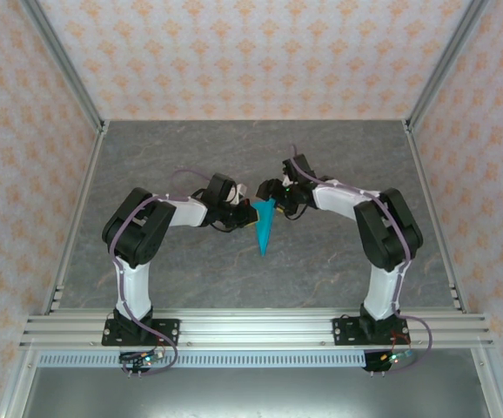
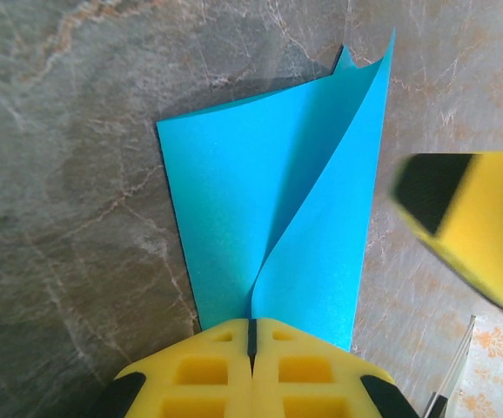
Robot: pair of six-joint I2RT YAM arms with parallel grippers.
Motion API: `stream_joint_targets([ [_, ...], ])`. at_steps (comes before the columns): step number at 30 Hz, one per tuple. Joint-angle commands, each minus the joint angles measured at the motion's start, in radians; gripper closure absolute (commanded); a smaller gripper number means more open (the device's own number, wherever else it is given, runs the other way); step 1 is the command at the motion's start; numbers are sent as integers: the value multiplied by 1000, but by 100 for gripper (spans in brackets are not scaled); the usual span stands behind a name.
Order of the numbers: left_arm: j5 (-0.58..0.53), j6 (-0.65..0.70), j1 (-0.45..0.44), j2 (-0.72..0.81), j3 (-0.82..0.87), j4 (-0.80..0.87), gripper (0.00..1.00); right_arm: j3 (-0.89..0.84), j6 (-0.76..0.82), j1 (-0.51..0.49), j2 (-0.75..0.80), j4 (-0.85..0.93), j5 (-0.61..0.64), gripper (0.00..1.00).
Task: Fold a paper plane with a square sheet of paper (fold left side to right side)
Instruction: Fold the wing for the fifth time at the center of the table.
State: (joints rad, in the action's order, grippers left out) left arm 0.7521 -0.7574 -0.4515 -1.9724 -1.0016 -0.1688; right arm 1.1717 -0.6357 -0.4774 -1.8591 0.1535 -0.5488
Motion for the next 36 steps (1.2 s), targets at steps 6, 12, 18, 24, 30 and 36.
stream_joint_targets([
  [6, -42, 23, -4, -22, 16, 34, 99, -58, 8, -10, 136, 24, 31, 63],
  [12, -50, 28, -4, -17, 18, 48, 100, -80, -41, -33, 72, -22, -4, 100],
  [18, -56, 32, -3, -13, 16, 55, 100, -123, -42, -39, 54, -29, 19, 100],
  [24, -56, 35, -3, -11, 14, 60, 100, -128, -42, -41, 22, -81, -22, 100],
  [30, -59, 37, -4, -5, 15, 67, 100, -121, -32, -42, -5, -86, -28, 100],
  [36, -66, 45, -3, 1, 13, 84, 100, -127, -25, -43, -25, -90, -22, 100],
])
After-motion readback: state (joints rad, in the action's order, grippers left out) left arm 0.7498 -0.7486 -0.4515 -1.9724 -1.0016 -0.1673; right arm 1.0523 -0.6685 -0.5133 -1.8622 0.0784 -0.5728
